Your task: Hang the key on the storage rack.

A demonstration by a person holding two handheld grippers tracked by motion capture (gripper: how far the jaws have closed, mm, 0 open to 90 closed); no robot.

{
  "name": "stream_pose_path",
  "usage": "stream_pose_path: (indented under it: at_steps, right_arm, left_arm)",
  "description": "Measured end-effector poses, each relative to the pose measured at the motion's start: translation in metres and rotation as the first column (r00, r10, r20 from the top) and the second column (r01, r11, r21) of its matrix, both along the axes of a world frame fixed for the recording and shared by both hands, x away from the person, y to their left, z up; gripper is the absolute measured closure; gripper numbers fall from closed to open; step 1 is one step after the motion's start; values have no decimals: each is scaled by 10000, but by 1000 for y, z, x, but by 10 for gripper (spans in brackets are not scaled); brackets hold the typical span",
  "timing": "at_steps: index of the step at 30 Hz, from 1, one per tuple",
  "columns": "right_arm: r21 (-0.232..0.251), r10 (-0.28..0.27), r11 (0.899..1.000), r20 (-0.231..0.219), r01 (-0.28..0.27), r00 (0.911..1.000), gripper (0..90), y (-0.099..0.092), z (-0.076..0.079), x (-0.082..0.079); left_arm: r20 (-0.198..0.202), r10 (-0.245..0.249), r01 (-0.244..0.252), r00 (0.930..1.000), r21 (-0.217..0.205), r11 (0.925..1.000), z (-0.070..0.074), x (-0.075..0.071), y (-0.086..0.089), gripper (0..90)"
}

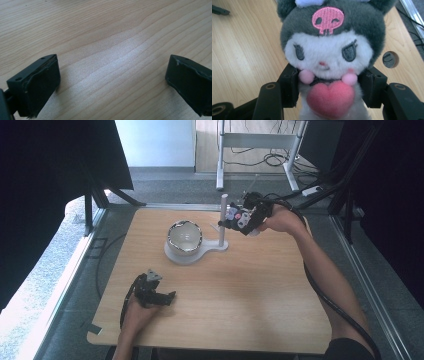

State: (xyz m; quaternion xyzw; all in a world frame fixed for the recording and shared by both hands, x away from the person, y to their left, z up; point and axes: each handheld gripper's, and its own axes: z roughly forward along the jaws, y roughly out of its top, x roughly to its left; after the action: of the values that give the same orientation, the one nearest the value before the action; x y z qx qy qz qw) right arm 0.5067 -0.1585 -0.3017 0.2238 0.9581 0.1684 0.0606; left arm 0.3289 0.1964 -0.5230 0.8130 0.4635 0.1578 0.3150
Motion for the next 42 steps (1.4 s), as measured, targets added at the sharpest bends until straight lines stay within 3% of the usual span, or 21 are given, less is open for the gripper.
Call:
stream_pose_path:
  at_steps: [10,21,27,35,42]
  right_arm:
    - [-222,66,9997,-352,-73,9994,405,1,-27,1]
    - [-107,13,9999,-436,-18,9990,349,1,-56,7]
    - [-128,-113,9999,-379,108,9992,268,-2,-60,6]
    - [11,-117,9999,112,117,9999,148,-6,-60,2]
    - [191,-154,9997,437,145,9989,123,-9,-60,-9]
  left_arm:
    - [29,10,-10,10000,6,10000,0,0,0,0]
    - [44,12,-12,10000,-12,10000,0,0,0,0]
    - [40,9,-9,10000,-12,10000,0,0,0,0]
    - [42,15,-15,10000,-7,10000,0,0,0,0]
    - [42,14,-14,10000,-8,10000,0,0,0,0]
